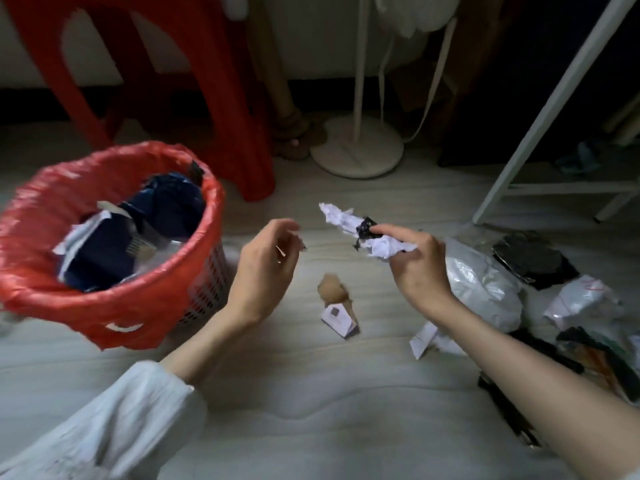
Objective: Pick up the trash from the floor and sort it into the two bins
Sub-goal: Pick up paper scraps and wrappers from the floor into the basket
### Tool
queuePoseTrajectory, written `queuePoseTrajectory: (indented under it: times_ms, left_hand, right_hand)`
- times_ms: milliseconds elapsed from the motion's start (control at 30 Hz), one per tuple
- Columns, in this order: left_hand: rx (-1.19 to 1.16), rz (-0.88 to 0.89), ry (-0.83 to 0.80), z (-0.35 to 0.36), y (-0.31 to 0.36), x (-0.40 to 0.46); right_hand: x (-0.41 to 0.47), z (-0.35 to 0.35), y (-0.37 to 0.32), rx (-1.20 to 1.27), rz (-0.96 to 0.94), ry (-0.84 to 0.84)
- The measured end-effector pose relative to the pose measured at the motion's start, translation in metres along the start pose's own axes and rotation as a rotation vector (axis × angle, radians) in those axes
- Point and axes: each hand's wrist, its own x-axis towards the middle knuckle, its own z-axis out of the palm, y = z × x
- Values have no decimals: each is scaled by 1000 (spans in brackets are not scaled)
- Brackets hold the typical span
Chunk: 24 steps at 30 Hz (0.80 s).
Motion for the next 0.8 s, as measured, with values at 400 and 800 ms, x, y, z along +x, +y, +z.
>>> queuePoseTrajectory:
  times_ms: [400, 800]
  left_hand:
    - [209, -416, 568, -202, -70, 16]
    - [380, -208, 383, -195, -78, 0]
  right_hand:
    - [31, 140, -208, 189, -510, -246]
    - [30, 173, -179, -467, -649, -755]
